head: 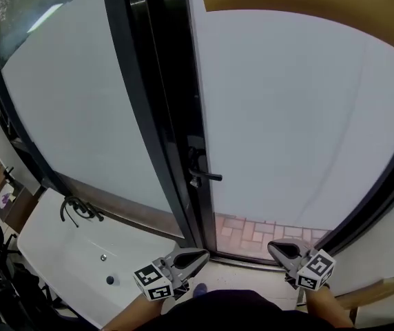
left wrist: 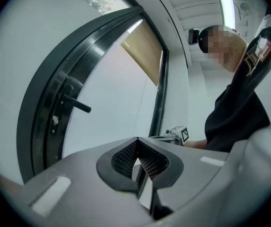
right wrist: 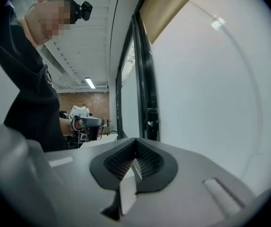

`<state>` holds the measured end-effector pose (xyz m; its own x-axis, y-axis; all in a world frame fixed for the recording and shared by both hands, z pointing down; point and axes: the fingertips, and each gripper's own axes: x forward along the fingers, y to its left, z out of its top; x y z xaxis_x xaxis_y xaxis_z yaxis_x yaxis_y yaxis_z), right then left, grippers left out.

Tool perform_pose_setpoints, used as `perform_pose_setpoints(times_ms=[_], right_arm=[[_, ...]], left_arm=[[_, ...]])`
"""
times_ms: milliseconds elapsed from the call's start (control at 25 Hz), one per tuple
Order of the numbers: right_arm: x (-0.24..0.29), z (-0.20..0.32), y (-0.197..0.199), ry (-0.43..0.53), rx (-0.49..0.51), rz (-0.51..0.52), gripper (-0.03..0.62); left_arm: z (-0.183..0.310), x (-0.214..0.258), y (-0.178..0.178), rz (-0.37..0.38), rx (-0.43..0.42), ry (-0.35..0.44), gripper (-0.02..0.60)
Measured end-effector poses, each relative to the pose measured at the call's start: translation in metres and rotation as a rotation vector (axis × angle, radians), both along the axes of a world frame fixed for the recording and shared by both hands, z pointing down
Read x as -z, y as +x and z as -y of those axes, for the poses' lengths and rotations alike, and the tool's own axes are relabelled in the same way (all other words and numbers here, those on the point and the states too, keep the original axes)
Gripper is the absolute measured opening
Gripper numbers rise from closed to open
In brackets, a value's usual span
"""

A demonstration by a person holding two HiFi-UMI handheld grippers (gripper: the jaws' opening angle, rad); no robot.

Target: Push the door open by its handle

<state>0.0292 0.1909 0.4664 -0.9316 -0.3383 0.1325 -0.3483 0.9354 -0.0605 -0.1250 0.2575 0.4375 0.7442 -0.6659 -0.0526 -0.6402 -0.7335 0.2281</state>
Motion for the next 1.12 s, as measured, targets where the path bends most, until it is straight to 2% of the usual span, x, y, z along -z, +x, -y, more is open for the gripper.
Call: perform_pose_setpoints(times_ms=[80, 200, 280, 360, 480, 560, 720, 800, 920, 1000, 1040, 1120], right_arm=[[0.006, 0.023, -0.032, -0.006, -0.017, 0.001, 0.002], [0.018, 0.052, -0.060, 0.014, -0.030, -0.011, 0.002], [0.026, 0.071, -0.068, 0.018, -0.048, -0.006, 0.002], [0.032, 0.085, -0.072, 0.008, -0.043, -0.002, 0.002], [0.036, 0.101, -0.065, 0.007, 0.002, -0.009, 0.002], [0.042, 0.111, -0.057, 0.016, 0.051, 0.004, 0.002], [0.047, 0.127, -0.060, 0.014, 0.161, 0.053, 0.002], [0.042, 0.131, -0.064, 0.007, 0.222, 0.047, 0.002], [0.036, 0.139, -0.066, -0.003, 0.281, 0.036, 0.002], [0.035, 0.142, -0.065, -0.007, 0.311, 0.037, 0.002], [0.033, 0.143, -0.064, -0.006, 0.323, 0.034, 0.002], [0.030, 0.144, -0.064, -0.009, 0.337, 0.030, 0.002]], left_arm=[[0.035, 0.012, -0.023, 0.068, -0.054, 0.047, 0.000], [0.075, 0.040, -0.033, 0.256, -0.134, 0.166, 0.000], [0.098, 0.058, -0.031, 0.430, -0.174, 0.256, 0.000], [0.119, 0.066, -0.028, 0.638, -0.199, 0.333, 0.023], [0.149, 0.070, -0.014, 0.962, -0.176, 0.397, 0.101], [0.171, 0.057, -0.006, 1.159, -0.168, 0.391, 0.143], [0.210, 0.011, -0.021, 1.509, -0.171, 0.250, 0.179], [0.222, -0.008, -0.027, 1.598, -0.176, 0.184, 0.179], [0.237, -0.030, -0.026, 1.656, -0.188, 0.125, 0.175], [0.247, -0.037, -0.028, 1.740, -0.175, 0.135, 0.108], [0.250, -0.040, -0.030, 1.791, -0.178, 0.143, 0.096], [0.253, -0.048, -0.036, 1.916, -0.219, 0.157, 0.018]])
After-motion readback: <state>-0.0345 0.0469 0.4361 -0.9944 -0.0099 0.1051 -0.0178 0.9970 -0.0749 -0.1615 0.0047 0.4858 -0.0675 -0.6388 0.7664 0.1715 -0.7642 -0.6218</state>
